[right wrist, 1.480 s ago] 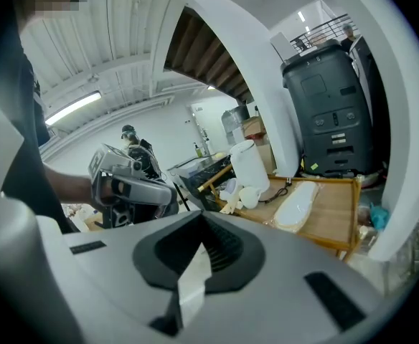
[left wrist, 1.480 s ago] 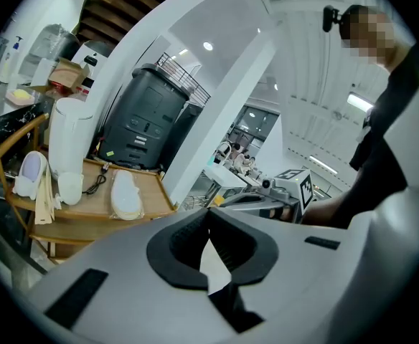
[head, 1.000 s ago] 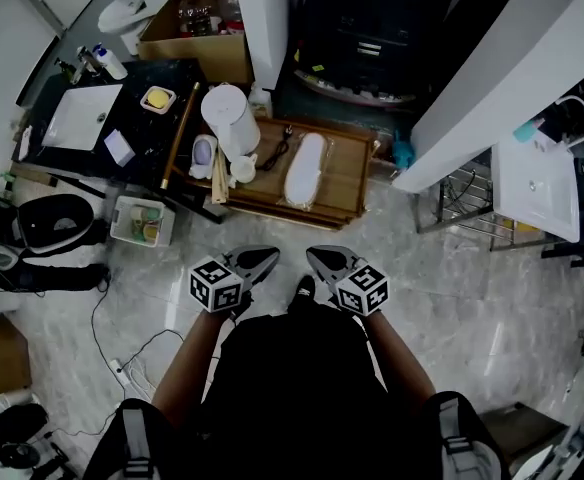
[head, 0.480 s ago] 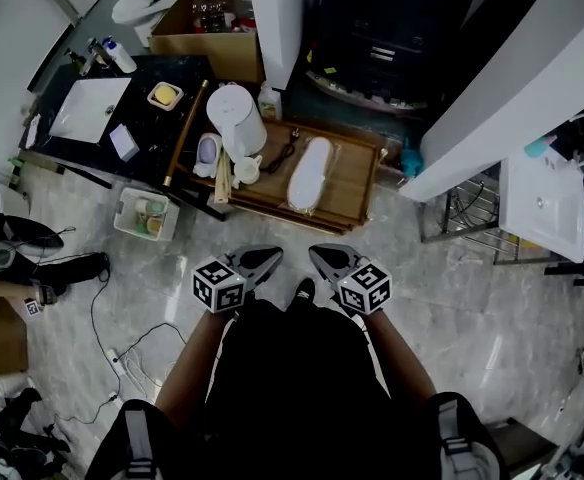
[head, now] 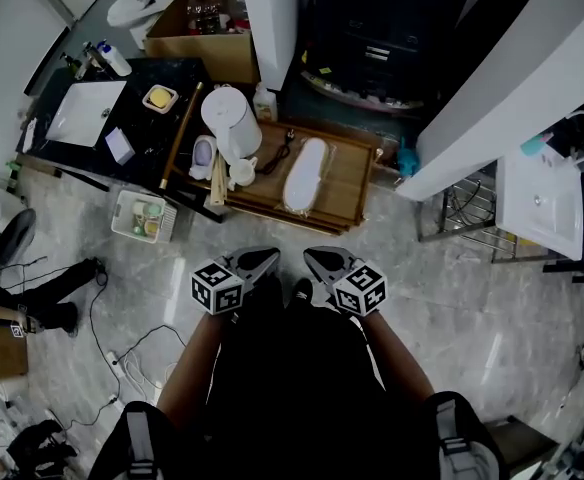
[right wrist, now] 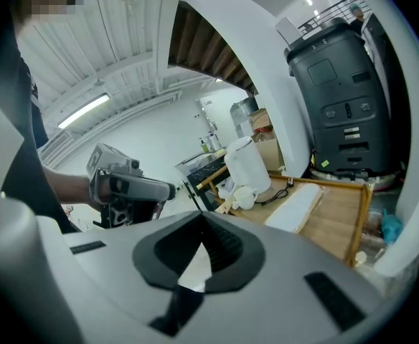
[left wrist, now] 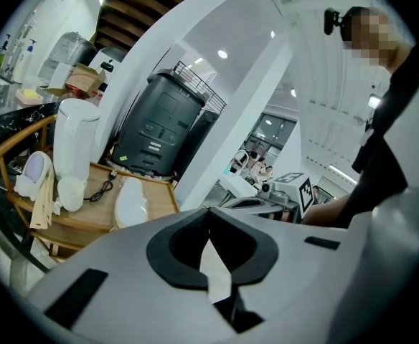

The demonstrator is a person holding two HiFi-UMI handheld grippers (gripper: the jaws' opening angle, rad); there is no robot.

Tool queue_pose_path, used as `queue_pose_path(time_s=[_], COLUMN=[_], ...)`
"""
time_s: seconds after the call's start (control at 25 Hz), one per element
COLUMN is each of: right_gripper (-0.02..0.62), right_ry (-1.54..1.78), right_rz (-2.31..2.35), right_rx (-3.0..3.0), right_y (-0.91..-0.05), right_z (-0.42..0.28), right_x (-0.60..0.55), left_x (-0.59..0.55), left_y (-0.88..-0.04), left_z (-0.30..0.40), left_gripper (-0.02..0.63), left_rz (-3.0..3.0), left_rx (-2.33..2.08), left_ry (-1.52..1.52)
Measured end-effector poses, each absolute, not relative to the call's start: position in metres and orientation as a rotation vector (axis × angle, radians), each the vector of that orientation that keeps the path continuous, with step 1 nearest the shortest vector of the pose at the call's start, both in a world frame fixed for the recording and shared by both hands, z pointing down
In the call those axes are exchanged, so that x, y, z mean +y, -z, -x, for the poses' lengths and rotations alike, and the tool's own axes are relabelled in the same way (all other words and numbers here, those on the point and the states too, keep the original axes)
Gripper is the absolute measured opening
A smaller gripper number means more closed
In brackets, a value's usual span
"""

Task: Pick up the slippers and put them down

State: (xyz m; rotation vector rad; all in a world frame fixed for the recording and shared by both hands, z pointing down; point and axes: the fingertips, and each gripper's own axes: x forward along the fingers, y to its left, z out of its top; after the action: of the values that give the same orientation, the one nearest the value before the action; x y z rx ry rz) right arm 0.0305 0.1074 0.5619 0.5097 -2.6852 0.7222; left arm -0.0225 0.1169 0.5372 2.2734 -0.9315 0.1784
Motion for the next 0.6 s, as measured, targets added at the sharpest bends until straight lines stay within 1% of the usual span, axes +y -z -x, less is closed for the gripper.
queue_pose_path(time_s=[0.6], right_gripper=[0.008], right_ry=[-0.741], right_rz=[-0.623], right_rx=[-2.666], right_y=[-0.563], right_z=[-0.029], right_x=[0.086], left_x=[0.093], left_y=[-0.540], left_z=[0.032], left_gripper=[0.012], left_rz=[-2.293], left_rx=[-0.868], left_ry=[-0.198])
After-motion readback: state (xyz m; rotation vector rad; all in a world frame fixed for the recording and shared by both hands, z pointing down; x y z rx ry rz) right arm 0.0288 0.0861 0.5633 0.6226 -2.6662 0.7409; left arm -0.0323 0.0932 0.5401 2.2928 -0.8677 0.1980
